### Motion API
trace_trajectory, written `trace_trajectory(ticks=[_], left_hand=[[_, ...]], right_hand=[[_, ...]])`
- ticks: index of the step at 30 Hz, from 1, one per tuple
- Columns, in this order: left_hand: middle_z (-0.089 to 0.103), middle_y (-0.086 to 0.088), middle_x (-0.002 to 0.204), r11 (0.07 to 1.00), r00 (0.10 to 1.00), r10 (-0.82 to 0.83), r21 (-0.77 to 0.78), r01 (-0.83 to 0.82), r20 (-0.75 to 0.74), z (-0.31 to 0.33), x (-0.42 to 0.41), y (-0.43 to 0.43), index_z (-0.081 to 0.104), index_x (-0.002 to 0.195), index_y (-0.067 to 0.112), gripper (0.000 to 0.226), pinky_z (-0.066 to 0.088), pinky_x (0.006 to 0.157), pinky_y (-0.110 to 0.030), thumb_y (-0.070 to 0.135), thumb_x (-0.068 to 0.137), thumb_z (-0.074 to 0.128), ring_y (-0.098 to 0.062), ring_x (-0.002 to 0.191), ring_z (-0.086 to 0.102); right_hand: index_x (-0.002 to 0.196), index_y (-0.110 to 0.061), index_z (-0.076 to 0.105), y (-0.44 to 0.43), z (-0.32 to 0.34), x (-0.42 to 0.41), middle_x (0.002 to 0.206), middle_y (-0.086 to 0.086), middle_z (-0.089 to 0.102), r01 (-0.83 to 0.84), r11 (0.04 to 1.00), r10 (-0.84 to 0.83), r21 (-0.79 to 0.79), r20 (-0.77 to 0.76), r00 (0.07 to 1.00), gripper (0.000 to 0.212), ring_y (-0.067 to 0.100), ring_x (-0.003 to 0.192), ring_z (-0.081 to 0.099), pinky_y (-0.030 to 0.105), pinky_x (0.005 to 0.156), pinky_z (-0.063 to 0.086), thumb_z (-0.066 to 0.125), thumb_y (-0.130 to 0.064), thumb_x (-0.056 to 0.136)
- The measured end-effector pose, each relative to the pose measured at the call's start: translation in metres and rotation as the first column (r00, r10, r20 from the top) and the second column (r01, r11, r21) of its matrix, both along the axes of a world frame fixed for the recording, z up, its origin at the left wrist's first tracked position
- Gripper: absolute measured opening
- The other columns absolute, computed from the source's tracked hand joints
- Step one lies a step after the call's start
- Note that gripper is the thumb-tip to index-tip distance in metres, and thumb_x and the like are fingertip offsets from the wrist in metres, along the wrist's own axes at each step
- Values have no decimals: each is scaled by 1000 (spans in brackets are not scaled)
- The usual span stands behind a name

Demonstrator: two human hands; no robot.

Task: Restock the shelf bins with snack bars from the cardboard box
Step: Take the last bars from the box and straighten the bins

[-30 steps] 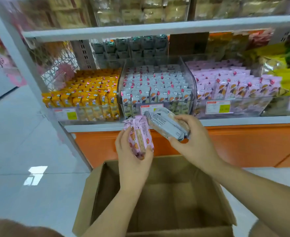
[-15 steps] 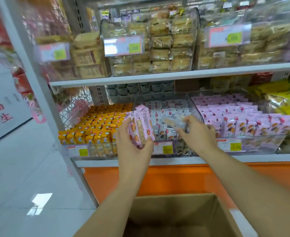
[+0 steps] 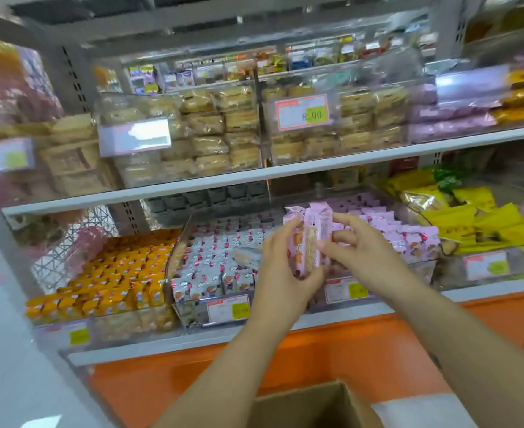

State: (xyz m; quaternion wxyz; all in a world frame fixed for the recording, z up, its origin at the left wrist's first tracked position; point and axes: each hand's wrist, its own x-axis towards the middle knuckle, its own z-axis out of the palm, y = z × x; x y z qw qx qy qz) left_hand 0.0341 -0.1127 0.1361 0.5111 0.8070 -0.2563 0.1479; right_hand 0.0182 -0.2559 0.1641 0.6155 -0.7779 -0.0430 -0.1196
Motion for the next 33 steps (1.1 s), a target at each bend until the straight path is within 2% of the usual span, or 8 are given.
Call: trace_trajectory(ticks=[4,7,11,14,18,24,30,33], left_hand=[[36,27,136,993,989,-115,17,117,-89,5,16,-25,26,131,61,77,47,98,-28,46,74,76,0,121,48],[34,17,145,985,970,-173,-31,170,-170,9,25,-40,22,125,71,72,50,95,-43,69,68,66,-15,121,54],[46,15,121,989,973,-147,-27,145,-180,11,42,-48,28,139,47,65,54,81,-26,43,85,64,-15,104,62],[54,4,105,996,981,-80,26,85,-174,11,57,-45,48,115,46,37,50,67,-20,23,91,64,-18,86,64],[51,19,125,978,983,-40,197,75,-178,9,67,-40,47,113,46,37,44,75,-5,24,90,65,-4,108,55],[55,23,124,981,971,-102,142,135,-216,10,67,-37,45,125,42,50,45,90,-14,25,86,70,8,108,55],[56,15,125,996,970,-74,-63,61,-233,15,61,-34,40,139,26,55,54,74,-17,22,90,64,-4,89,68],[44,21,121,997,967,-69,-60,56,-247,17,55,-28,33,138,39,57,50,59,-13,18,93,60,-4,81,67]], right_hand=[[106,-42,49,-34,-4,0,89,-16,68,59,995,-60,83,9,998,31,6,88,66,33,83,53,66,-23,88],[121,-38,40,-46,-9,-1,90,-21,59,129,989,-131,76,23,991,48,1,83,62,18,70,48,68,-19,86],[137,-35,36,-53,-20,7,105,-15,45,202,979,-203,18,21,979,66,9,102,53,25,84,45,72,-24,83],[139,-32,36,-53,-26,17,118,-13,45,215,976,-215,-15,0,977,68,6,102,42,28,88,41,73,-26,82],[141,-32,35,-51,-32,25,146,-2,40,204,979,-205,-29,-37,978,67,16,129,40,32,96,41,71,-22,85],[141,-30,36,-51,-23,21,124,-5,47,132,990,-131,56,-11,991,67,-2,96,42,4,60,44,70,-15,86],[100,-38,37,-51,-17,20,96,-5,62,366,921,-378,132,84,922,48,15,76,63,34,65,51,77,-26,78],[109,-33,35,-53,-9,16,92,-3,58,358,865,-398,351,48,916,44,20,67,70,44,74,57,69,-17,85]])
